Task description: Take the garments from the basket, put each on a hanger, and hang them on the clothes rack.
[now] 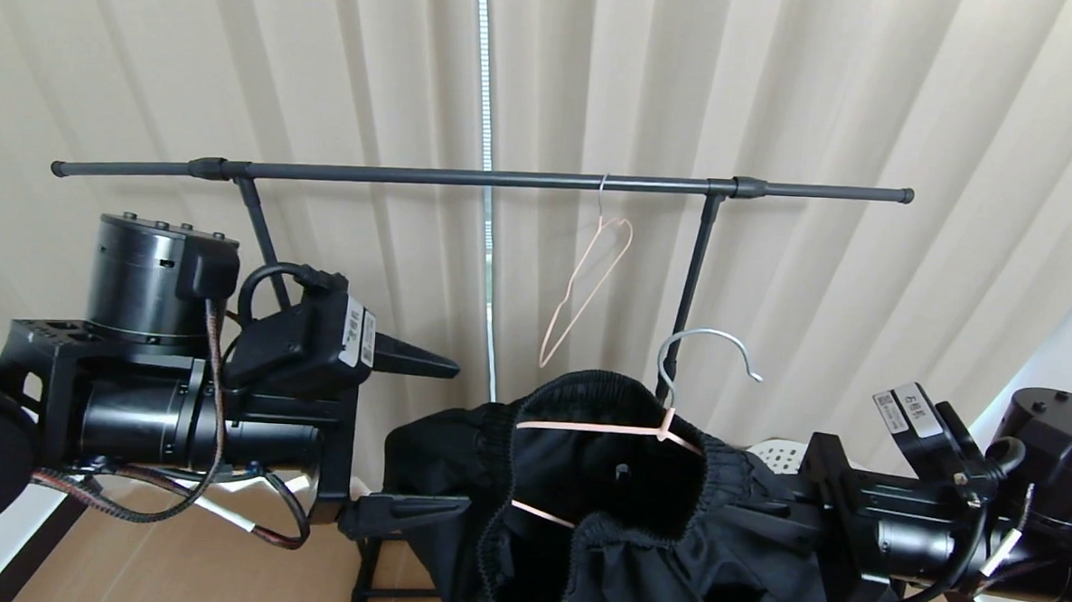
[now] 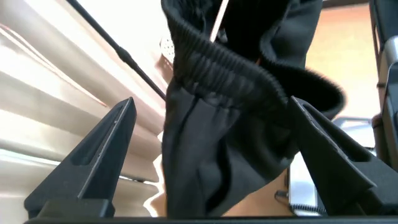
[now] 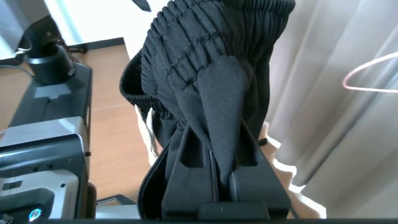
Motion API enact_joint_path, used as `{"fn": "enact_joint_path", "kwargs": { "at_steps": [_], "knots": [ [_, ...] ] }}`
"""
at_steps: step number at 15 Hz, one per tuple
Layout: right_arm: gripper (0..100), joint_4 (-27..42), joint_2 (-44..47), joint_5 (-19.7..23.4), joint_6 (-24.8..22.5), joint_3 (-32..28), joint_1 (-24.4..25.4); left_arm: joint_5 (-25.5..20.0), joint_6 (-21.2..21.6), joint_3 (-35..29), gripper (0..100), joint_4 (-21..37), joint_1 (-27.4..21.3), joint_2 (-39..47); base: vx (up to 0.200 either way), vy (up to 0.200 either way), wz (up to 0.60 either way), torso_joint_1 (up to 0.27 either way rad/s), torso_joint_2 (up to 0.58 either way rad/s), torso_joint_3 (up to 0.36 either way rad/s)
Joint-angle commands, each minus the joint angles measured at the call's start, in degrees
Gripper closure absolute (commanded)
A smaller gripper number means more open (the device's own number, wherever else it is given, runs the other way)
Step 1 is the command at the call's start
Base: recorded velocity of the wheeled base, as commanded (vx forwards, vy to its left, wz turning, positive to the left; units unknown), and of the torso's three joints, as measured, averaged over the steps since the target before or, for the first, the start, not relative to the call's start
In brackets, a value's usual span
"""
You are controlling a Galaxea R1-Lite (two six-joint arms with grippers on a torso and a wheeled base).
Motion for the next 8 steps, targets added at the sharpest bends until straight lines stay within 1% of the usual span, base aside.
{"fn": "enact_joint_path", "kwargs": {
  "at_steps": [1,2,3,6,8],
  "knots": [
    [100,0.0,-1.0,1.4,0.0,0.3,0.0,0.0,1.6,-2.4,0,1.9,-0.2,4.3,0.000,0.000,0.00,0.000,0.00,0.000],
    [100,0.0,-1.5,2.6,0.0,0.4,0.0,0.0,1.6,-3.3,0,2.6,-0.2,5.0,0.000,0.000,0.00,0.000,0.00,0.000],
    [100,0.0,-1.6,2.9,0.0,0.6,0.0,0.0,1.6,-4.5,0,2.8,-0.4,6.0,0.000,0.000,0.00,0.000,0.00,0.000],
    [100,0.0,-1.9,3.0,0.0,0.7,0.3,0.0,1.4,-7.3,0,2.9,-2.5,9.0,0.000,0.000,0.00,0.000,0.00,0.000],
    [100,0.0,-1.8,3.1,0.0,0.7,0.4,-0.1,1.3,-8.0,0,2.9,-3.4,9.8,0.000,0.000,0.00,0.000,0.00,0.000]
  ]
}}
